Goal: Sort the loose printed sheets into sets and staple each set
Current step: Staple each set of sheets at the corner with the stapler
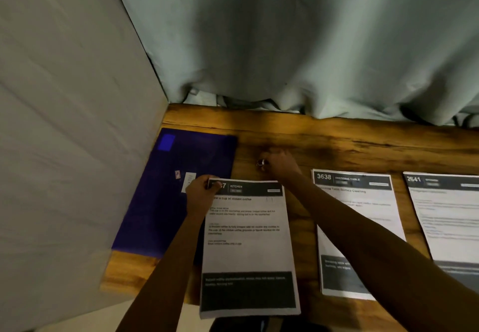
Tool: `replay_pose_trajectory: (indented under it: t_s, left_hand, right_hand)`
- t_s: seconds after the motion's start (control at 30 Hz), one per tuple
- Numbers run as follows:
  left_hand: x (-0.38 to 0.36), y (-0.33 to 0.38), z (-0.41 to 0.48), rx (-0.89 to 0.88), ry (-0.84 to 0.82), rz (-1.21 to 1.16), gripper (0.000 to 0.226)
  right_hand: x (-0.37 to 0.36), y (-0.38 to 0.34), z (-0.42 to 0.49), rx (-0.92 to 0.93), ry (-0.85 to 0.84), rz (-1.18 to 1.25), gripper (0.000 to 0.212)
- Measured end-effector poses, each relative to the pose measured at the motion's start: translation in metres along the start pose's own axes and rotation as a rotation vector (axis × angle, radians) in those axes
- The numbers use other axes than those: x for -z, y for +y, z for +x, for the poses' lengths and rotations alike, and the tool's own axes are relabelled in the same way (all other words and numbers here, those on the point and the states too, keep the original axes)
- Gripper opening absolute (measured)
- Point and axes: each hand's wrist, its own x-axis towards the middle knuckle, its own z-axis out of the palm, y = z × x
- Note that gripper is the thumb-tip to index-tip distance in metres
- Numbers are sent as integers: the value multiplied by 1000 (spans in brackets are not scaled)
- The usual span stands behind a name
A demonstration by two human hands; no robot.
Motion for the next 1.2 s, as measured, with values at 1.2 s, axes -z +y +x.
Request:
replay_pose_trajectory:
  t_s: [1.2]
  left_hand:
    - [-172,84,-123,-36,-526,183,62]
  right_hand:
    - [-38,138,-249,-981,344,506,66]
